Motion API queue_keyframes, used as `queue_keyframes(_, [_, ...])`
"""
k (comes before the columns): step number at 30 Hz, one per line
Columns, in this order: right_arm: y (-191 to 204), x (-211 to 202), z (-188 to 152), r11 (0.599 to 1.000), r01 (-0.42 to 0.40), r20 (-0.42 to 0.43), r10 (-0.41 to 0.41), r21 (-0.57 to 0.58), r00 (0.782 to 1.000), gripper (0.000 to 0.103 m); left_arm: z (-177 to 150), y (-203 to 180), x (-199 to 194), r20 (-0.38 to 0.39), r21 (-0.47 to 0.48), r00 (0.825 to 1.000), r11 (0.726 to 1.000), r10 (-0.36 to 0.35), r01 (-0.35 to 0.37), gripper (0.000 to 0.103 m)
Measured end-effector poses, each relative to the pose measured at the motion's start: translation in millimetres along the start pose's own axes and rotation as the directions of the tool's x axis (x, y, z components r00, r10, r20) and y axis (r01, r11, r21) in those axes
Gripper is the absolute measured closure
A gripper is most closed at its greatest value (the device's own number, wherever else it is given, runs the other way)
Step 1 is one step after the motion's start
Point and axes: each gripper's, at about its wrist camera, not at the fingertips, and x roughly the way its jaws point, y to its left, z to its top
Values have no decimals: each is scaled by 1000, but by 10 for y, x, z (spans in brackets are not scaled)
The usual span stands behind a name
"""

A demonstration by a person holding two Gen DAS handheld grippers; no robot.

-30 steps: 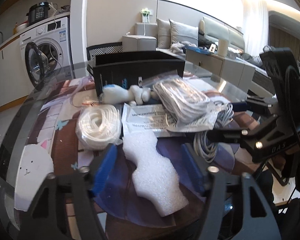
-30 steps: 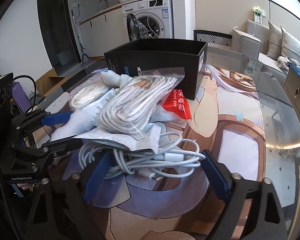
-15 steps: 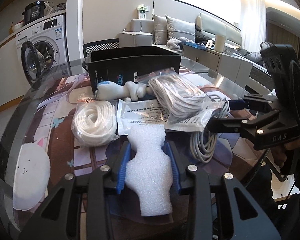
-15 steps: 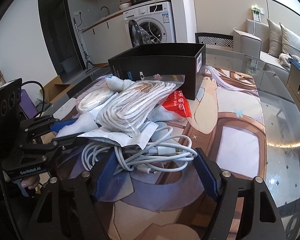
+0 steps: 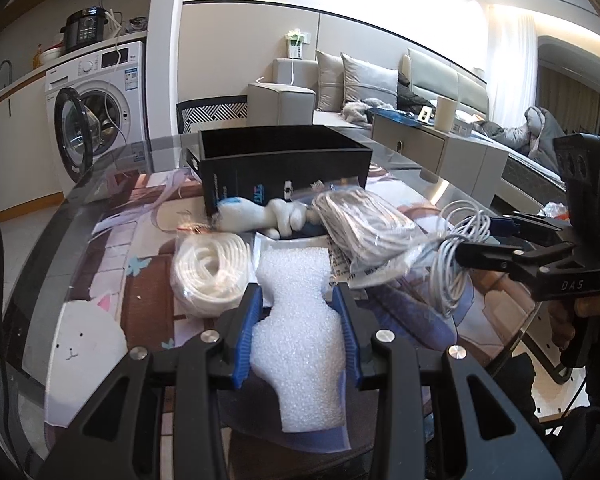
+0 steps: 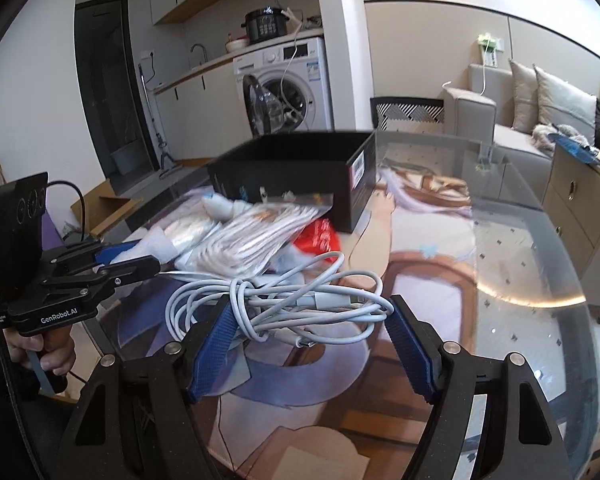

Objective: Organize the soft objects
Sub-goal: 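Carry the foam piece and cable bundle over the black box with both tools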

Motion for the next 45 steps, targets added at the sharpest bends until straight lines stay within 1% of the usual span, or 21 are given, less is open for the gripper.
queue_keyframes(8, [9,-206,139,1000,16,74,-17,4,997,27,112,82,-75,38,-31,999,999,17,-16,68])
queue_keyframes(15, [93,-247,313,1000,25,118,-23,-17,993,27,282,159,-89,72,-34,997,999,41,-39,68])
queue_keyframes(24, [111,-128,571,999,40,146,-37,-16,989,27,529,231,-17,106,-45,991,996,85,-80,68])
queue_keyframes(32, [73,15,796,998,63,162,-63,5,985,27,789,257,108,148,-41,979,990,137,-132,68])
queue_keyframes(39, [51,140,986,997,79,173,-79,5,982,27,958,286,273,145,-46,974,985,173,-168,68])
queue_keyframes(45, [10,329,1168,995,99,159,-97,-4,983,27,1043,320,434,133,-57,975,984,177,-170,68])
